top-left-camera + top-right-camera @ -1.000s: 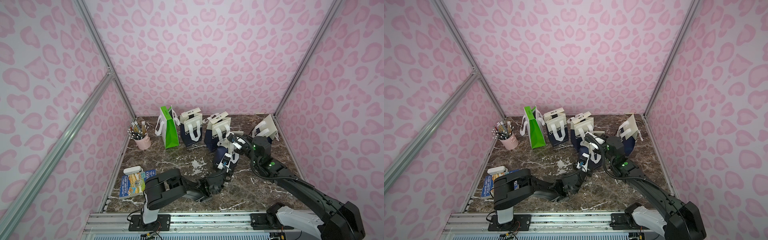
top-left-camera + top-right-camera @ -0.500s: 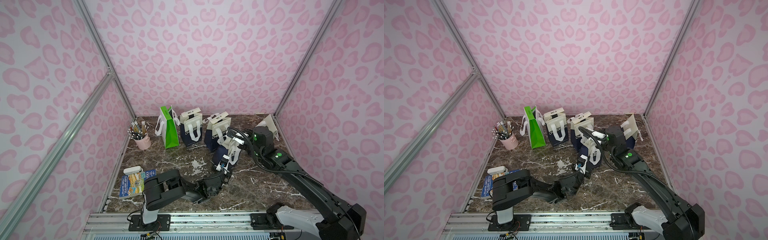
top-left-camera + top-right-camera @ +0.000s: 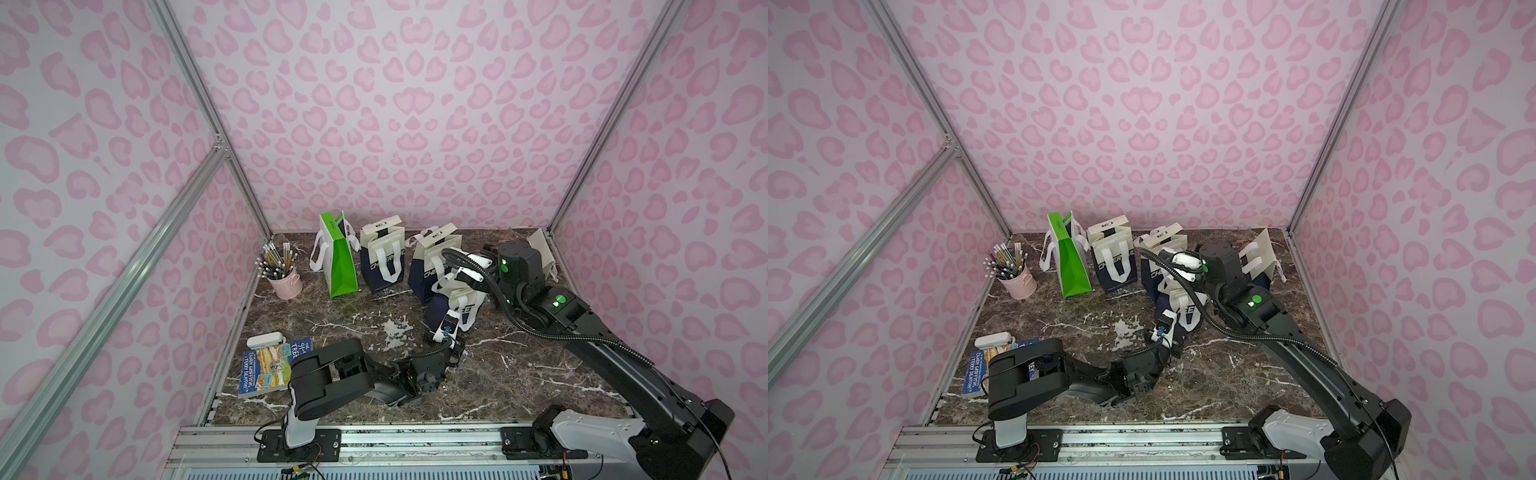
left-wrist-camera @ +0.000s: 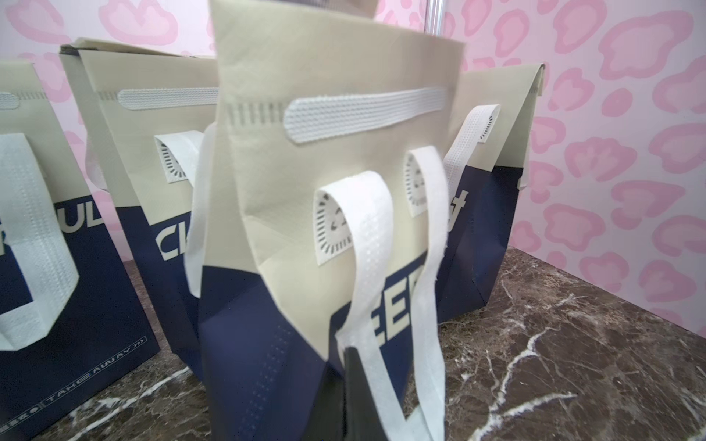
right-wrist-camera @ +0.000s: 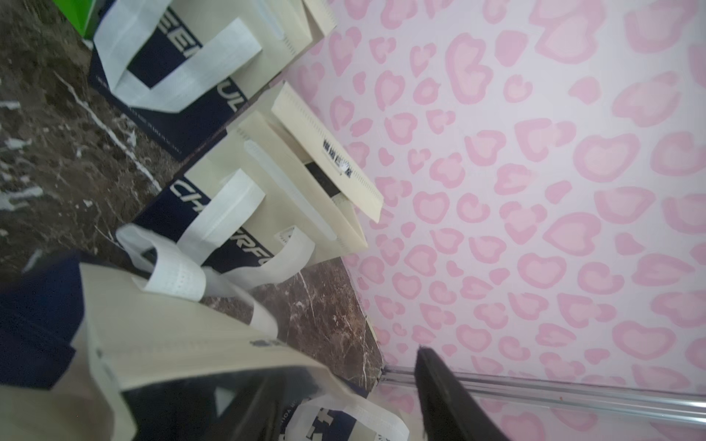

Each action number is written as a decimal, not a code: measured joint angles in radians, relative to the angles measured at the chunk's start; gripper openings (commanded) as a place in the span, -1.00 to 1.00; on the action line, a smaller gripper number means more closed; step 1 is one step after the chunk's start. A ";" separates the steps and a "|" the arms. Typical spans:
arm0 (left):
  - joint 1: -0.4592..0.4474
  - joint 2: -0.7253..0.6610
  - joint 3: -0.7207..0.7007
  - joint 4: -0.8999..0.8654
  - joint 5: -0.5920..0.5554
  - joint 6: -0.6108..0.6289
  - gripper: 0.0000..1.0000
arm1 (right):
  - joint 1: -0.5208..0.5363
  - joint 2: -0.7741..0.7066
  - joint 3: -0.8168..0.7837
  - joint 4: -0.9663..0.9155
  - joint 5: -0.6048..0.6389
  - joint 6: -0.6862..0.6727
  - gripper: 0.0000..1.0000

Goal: Open the takeout bag
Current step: Move the takeout bag to the center of the board.

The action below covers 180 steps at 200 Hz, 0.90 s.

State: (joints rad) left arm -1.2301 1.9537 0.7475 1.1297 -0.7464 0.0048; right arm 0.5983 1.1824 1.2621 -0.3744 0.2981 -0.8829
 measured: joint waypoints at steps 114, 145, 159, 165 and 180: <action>0.073 0.216 0.299 -0.028 -0.086 -0.085 -0.78 | 0.077 -0.351 -0.119 0.075 0.267 0.512 0.37; 0.108 0.286 0.403 -0.045 -0.100 -0.084 -0.66 | 0.077 -0.390 -0.119 0.054 0.287 0.581 0.35; 0.120 0.320 0.454 -0.044 -0.100 -0.074 -0.39 | 0.077 -0.409 -0.119 0.043 0.290 0.604 0.35; 0.125 0.333 0.472 -0.045 -0.100 -0.065 -0.28 | 0.077 -0.416 -0.119 0.040 0.290 0.611 0.35; 0.135 0.357 0.504 -0.053 -0.104 -0.061 0.05 | 0.077 -0.426 -0.119 0.026 0.294 0.624 0.36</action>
State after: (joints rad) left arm -1.0954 2.3108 1.2514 1.0763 -0.8501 -0.0559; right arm 0.6758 0.7567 1.1435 -0.3489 0.5922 -0.2592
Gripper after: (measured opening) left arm 0.422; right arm 0.673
